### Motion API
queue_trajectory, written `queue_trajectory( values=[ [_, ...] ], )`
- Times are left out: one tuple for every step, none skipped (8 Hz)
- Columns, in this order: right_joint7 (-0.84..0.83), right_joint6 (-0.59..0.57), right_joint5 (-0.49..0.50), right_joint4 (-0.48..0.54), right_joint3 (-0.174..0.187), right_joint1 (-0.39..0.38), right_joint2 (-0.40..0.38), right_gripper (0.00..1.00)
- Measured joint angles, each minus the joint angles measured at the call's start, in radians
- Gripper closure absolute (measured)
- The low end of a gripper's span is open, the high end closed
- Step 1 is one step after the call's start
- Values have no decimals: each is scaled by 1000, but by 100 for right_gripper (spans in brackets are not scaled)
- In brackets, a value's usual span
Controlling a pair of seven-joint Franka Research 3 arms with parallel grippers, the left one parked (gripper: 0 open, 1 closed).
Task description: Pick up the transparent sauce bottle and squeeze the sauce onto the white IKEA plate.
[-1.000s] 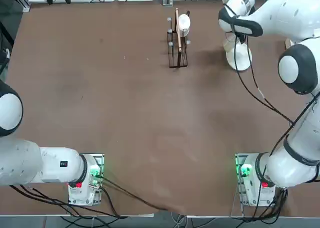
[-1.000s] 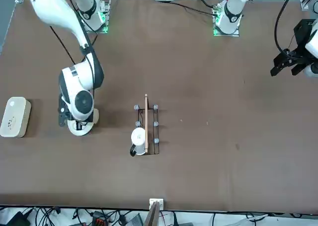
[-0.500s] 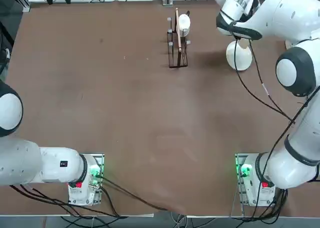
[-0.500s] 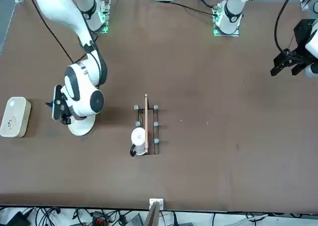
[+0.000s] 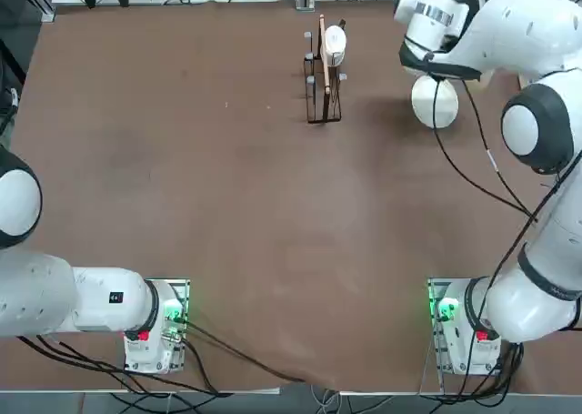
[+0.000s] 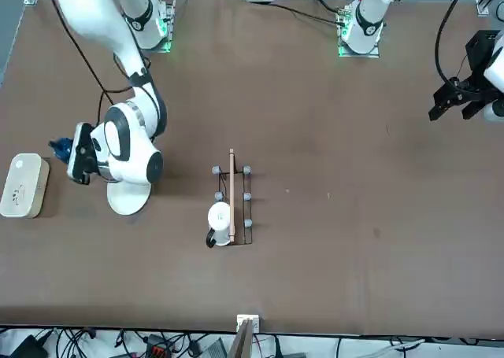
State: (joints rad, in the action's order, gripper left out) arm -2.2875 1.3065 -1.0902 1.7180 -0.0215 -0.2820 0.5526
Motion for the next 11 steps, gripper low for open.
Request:
queue_trajectory(
  values=[
    [-97, 25, -46, 111, 8, 20, -14, 55],
    [-178, 70, -67, 223, 12, 47, -42, 55],
    [-251, 112, -80, 334, 14, 78, -82, 55],
    [-310, 151, -94, 427, 14, 110, -124, 55],
    [-351, 199, -113, 507, 14, 147, -162, 55],
    [-381, 252, -143, 574, 15, 192, -192, 55],
    [-406, 293, -191, 630, 16, 244, -211, 55],
    [-428, 317, -258, 681, 17, 307, -219, 55],
    [-441, 339, -334, 726, 18, 383, -222, 55],
    [-451, 364, -400, 762, 20, 465, -222, 55],
    [-452, 391, -442, 786, 20, 542, -222, 55]
  ],
)
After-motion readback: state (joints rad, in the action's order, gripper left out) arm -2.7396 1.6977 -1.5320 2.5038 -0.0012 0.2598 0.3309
